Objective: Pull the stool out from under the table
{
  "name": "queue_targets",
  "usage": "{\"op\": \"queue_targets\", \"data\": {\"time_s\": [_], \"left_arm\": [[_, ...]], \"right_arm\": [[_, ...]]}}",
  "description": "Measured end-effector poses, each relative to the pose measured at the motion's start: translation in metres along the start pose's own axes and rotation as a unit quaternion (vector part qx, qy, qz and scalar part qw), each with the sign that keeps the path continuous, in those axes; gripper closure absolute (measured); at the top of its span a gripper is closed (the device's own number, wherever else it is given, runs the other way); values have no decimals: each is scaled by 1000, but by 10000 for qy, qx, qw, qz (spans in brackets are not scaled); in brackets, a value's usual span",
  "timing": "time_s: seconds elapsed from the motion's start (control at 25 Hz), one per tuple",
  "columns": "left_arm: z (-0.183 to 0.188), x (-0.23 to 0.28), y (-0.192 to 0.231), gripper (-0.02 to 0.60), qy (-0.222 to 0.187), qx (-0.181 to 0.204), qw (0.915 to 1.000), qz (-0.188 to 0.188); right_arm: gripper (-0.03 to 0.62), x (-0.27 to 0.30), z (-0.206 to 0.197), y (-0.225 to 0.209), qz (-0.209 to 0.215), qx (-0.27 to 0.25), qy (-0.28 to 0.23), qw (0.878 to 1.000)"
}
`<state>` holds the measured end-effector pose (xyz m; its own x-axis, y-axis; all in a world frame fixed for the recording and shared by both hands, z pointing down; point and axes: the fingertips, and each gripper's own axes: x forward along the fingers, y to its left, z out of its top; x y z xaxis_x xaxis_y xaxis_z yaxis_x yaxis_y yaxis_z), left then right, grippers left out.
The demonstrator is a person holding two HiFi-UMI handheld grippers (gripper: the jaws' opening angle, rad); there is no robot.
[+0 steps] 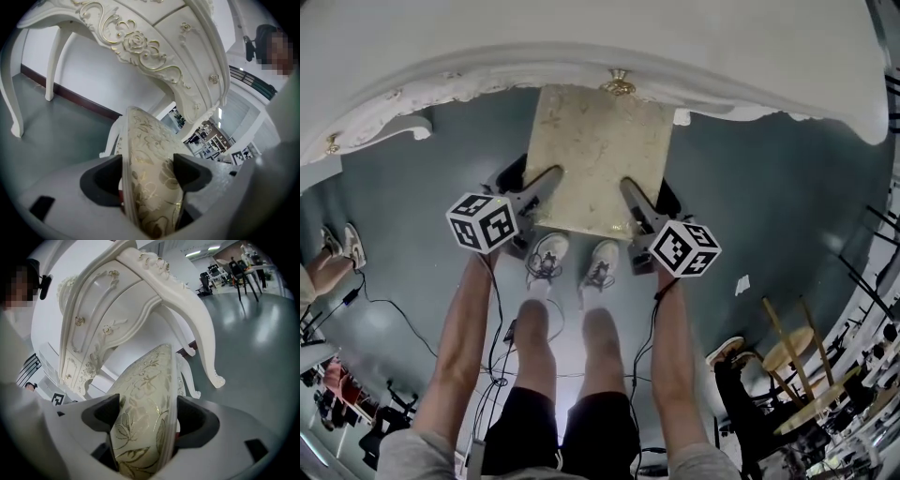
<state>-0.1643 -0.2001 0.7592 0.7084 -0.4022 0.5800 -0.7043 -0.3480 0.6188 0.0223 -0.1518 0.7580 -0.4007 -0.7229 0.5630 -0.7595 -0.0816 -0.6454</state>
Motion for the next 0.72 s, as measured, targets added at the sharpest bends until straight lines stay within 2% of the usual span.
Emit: {"op": "queue_targets", "data": {"time_s": [0.36, 0.72], "left_arm": [[-22, -25, -37, 241, 215, 263, 9992, -188], [-54, -42, -81, 241, 486, 665, 9951, -542]], "right_arm": [[209, -56, -24, 7, -143, 206, -334, 9991], [209, -124, -56, 5, -416, 483, -818, 9946]]}}
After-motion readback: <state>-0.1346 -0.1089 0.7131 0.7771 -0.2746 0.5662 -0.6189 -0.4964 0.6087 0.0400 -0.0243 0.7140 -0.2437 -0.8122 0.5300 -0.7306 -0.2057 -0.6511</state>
